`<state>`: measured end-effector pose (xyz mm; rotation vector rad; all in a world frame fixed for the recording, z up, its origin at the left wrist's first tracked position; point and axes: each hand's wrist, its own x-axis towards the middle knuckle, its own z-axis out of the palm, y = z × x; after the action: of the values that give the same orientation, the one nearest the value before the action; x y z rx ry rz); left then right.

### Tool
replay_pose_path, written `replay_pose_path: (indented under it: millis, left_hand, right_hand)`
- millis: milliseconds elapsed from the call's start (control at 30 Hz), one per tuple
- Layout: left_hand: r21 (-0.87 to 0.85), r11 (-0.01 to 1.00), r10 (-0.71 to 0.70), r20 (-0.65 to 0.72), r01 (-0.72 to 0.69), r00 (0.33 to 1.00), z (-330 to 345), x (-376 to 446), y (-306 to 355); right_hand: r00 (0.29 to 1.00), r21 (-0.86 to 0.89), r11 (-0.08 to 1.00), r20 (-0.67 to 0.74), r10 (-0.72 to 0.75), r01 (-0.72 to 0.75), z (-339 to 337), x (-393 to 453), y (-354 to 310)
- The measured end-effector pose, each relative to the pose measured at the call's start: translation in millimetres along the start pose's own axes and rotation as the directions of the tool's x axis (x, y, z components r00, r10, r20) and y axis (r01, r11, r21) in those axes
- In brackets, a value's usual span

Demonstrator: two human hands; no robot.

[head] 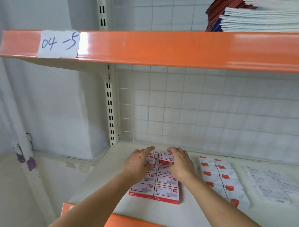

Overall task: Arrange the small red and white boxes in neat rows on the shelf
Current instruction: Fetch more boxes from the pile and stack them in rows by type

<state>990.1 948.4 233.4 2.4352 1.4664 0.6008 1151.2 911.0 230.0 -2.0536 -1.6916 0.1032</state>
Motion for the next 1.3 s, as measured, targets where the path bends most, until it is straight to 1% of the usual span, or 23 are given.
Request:
replay_pose_path:
  millis: [167, 267, 367, 467, 567, 667, 933, 1033, 1167, 1300]
  left_hand:
    - [-0.065, 0.993, 0.101, 0.05, -0.097, 0.994, 5, 33, -16]
    - [-0.098, 0.985, 0.15, 0.102, -0.14, 0.983, 9, 49, -19]
    - [-0.134, 0.976, 0.187, 0.126, -0.17, 0.974, 13, 61, -19]
    - [-0.161, 0.97, 0.206, 0.141, -0.183, 0.968, 15, 72, -22]
    - [-0.189, 0.968, 0.201, 0.185, -0.166, 0.962, 15, 79, -25]
    - [-0.184, 0.969, 0.201, 0.202, -0.164, 0.959, 16, 82, -27]
    - [-0.178, 0.971, 0.194, 0.191, -0.161, 0.962, 17, 81, -26]
    - [-0.179, 0.97, 0.189, 0.146, -0.162, 0.971, 16, 77, -26]
    - [-0.132, 0.963, 0.241, 0.05, -0.233, 0.969, 14, 73, -19]
    - [-0.112, 0.939, 0.33, 0.037, -0.324, 0.943, 19, 61, 3]
  right_hand:
    - [0.996, 0.007, 0.996, 0.0, 0.084, -0.084, 8, 11, -4]
    - [0.994, -0.028, 0.994, 0.011, 0.108, -0.108, 7, 16, -2]
    - [0.993, -0.053, 0.992, 0.019, 0.12, -0.119, 5, 23, -1]
    - [0.992, -0.064, 0.991, 0.035, 0.123, -0.121, 6, 31, -2]
    - [0.993, -0.069, 0.992, 0.039, 0.112, -0.109, 8, 37, -3]
    - [0.993, -0.07, 0.991, 0.038, 0.115, -0.113, 11, 40, -4]
    - [0.99, -0.041, 0.992, 0.064, 0.122, -0.12, 15, 41, -2]
    - [0.991, -0.032, 0.992, 0.053, 0.121, -0.119, 12, 38, -1]
    - [0.992, -0.065, 0.99, 0.011, 0.125, -0.124, 0, 29, 2]
    - [0.985, -0.151, 0.974, -0.072, 0.157, -0.166, -18, 6, 11]
